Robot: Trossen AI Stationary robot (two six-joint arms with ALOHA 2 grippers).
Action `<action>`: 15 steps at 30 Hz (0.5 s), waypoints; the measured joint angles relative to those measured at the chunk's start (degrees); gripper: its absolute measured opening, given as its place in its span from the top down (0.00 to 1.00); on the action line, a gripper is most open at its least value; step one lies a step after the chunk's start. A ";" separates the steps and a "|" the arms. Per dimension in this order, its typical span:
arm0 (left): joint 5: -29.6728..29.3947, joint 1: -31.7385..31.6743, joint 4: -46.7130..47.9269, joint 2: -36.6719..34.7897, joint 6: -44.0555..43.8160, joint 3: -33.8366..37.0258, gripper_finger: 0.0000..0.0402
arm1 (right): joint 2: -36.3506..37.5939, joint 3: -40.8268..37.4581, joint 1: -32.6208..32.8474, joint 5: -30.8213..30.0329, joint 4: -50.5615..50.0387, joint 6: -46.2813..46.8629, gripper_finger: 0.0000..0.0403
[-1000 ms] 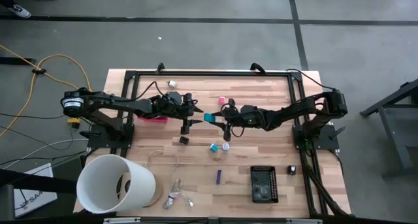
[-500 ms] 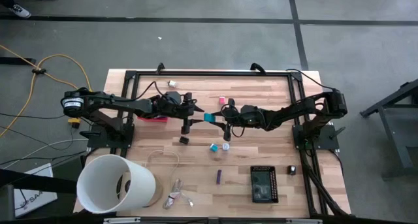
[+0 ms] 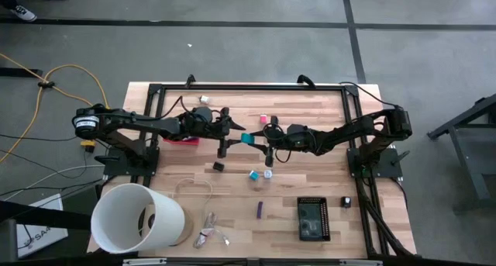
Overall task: Pick & Place Office items
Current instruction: Put the blue digital clock into the red bin
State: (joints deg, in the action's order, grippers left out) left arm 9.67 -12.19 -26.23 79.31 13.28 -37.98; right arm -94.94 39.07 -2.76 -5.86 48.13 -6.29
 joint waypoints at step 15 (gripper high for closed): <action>6.92 0.02 -3.76 0.02 -2.08 0.00 0.50 | 0.00 0.00 0.03 -0.12 1.10 -0.30 0.64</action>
State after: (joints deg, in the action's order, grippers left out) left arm 16.59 -12.16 -30.00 79.32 11.20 -37.98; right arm -94.94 39.07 -2.74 -5.98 49.23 -6.59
